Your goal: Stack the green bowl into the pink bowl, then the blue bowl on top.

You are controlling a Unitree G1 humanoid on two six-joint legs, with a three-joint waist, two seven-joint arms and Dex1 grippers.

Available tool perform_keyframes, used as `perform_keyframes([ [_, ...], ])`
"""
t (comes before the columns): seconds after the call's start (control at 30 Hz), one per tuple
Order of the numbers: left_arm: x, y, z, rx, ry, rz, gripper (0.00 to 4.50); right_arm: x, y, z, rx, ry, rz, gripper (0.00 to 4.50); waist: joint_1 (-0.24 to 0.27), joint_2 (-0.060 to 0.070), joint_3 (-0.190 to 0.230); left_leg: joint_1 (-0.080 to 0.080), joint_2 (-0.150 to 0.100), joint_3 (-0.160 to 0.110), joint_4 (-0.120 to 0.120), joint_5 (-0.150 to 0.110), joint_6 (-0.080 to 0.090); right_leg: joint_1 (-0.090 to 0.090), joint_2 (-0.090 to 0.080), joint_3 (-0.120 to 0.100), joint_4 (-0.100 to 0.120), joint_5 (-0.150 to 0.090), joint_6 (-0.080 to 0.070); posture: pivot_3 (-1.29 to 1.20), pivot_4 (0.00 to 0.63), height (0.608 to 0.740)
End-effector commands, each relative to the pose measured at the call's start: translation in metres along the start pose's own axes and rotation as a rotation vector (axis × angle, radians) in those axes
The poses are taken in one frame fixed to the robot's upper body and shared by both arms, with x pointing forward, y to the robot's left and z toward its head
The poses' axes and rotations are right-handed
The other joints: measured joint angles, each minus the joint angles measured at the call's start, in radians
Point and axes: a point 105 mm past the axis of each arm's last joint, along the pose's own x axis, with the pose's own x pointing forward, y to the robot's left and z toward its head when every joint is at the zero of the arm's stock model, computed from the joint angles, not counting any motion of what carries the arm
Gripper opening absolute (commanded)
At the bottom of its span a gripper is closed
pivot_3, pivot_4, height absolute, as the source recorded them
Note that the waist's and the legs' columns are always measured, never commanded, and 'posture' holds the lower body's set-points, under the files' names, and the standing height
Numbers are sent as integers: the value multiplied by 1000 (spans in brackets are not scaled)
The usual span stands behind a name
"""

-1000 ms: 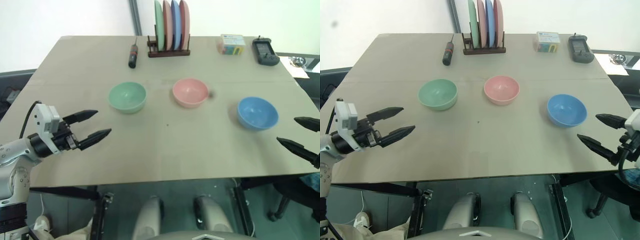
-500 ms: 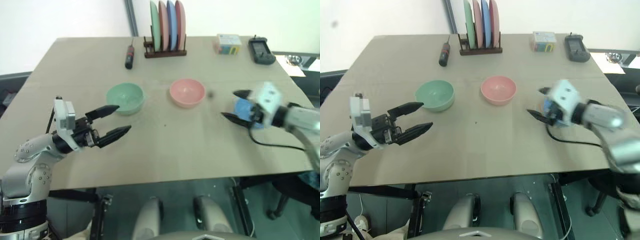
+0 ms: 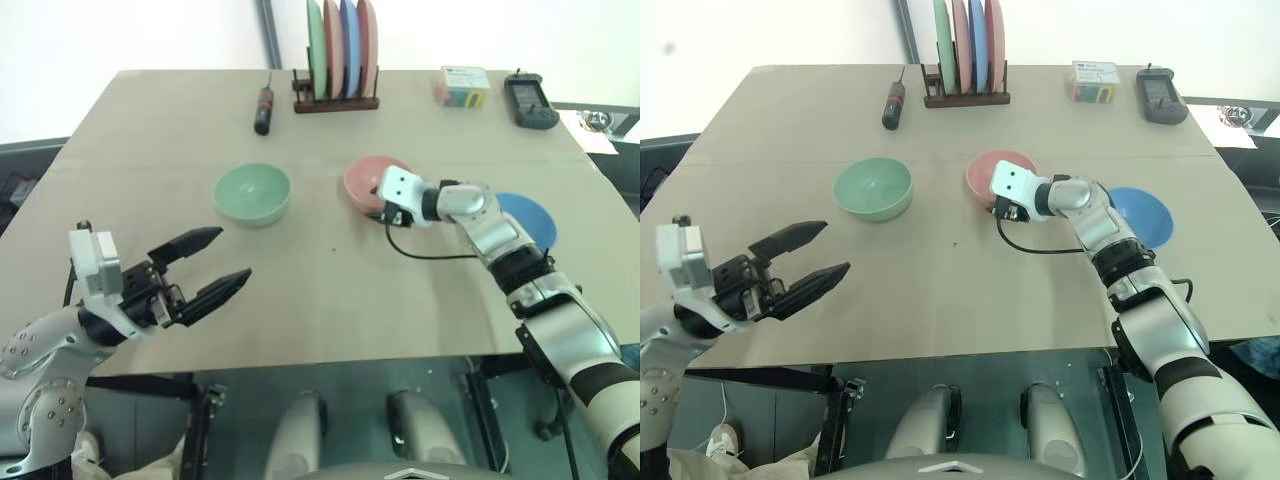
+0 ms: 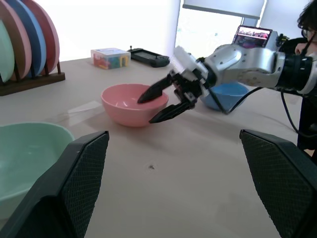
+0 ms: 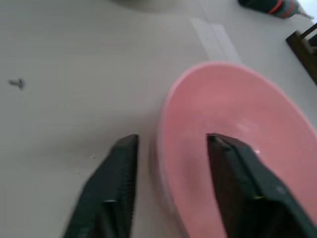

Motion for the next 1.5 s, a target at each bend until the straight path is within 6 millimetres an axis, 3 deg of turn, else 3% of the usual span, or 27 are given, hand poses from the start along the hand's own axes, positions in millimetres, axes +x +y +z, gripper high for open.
perform_keyframes([
  [0.03, -2, -6, 14, 50, -47, 18, 4500, 2, -9, 23, -71, -72, 6, 653, -2, 0, 0, 1, 0, 0, 0, 0, 0, 0, 0, 0, 1, 0, 0, 0, 150, 740],
  [0.1, -1, -6, 14, 49, -55, 25, 4500, 3, -7, 25, -69, -83, 21, 115, -3, 0, 0, 2, 0, 0, 0, 0, 0, 0, 1, 0, 4, 0, 0, 0, 150, 740],
  [0.3, 1, -5, 10, 43, -50, 45, 4500, -9, 8, 42, -82, -164, 103, 115, -1, 0, 0, 2, 1, -1, 1, 0, 0, -1, 2, 0, 5, 0, 0, 0, 150, 740],
  [0.37, 2, -3, 9, 38, -49, 58, 4500, -18, 23, 47, -71, -183, 167, 115, 2, 0, 0, 1, 1, -1, 1, 0, 0, -1, 2, 0, 5, 0, 0, 0, 150, 740],
  [0.47, 4, 10, 1, 81, -10, 137, 4500, -38, 66, 51, -24, -200, 311, 115, 8, 0, 0, 1, 0, -2, 0, 0, 0, 0, 1, -1, 5, 2, 3, 0, 150, 740],
  [0.53, 7, 17, -2, 115, 4, 173, 4500, -44, 79, 52, 0, -202, 333, 115, 9, 0, 0, 1, 0, -2, 0, 0, 0, 0, 1, -1, 4, 1, 3, 0, 150, 740],
  [0.63, 15, 24, -5, 133, 10, 196, 4500, -43, 89, 47, 36, -170, 328, 1015, -1, 0, 0, 2, 0, -1, 1, 0, 0, 0, 1, -1, 6, -1, 0, 0, 150, 740],
  [0.7, 20, 26, -4, 144, 5, 200, 4500, -43, 92, 46, 43, -159, 337, 1892, -2, 0, 0, 3, 1, -1, 3, 0, 0, 0, 3, -1, 7, -1, 0, 0, 150, 740],
  [0.83, 25, 30, -3, 188, 17, 228, 4500, -46, 91, 48, 82, -171, 332, 3608, 0, 0, 0, 3, 1, -1, 3, 0, 0, 0, 3, 0, 7, -1, 0, 0, 150, 740],
  [0.9, 26, 35, -3, 235, 42, 277, 4500, -54, 81, 58, 105, -220, 274, 4367, 1, 0, 0, 2, 1, -1, 3, 0, 0, 0, 3, 0, 7, 0, 0, 0, 150, 740],
  [0.97, 26, 38, -3, 251, 84, 316, 4500, -62, 67, 70, 106, -278, 181, 4438, 2, 0, 0, 1, 1, -2, 3, 0, 0, -1, 2, 0, 6, 0, 0, 0, 150, 740],
  [1.07, 25, 58, -14, 342, 307, 499, 4500, -94, 51, 90, 185, -401, 74, 4438, 6, 0, 0, 0, 1, -3, 2, 0, 0, 0, 2, -1, 5, 2, 3, 0, 150, 740],
  [1.17, 47, 73, -26, 589, 604, 506, 4500, -122, 40, 100, 218, -454, -28, 4438, 26, -1, 0, 1, 0, -4, 2, 0, 0, 0, 2, -2, 5, 1, 4, 0, 150, 740],
  [1.37, 87, 86, -26, 791, 763, 441, 4500, -130, 36, 96, 219, -433, -104, 4438, 19, -1, 0, 1, 0, -2, 2, 0, 0, 0, 2, -2, 5, -1, 0, 0, 150, 740],
  [1.5, 106, 90, -33, 786, 852, 407, 4500, -130, 33, 97, 216, -441, -125, 4438, 13, -1, 0, 0, 0, -3, 0, 0, 0, -2, 3, -1, 5, 1, 4, 0, 150, 740],
])
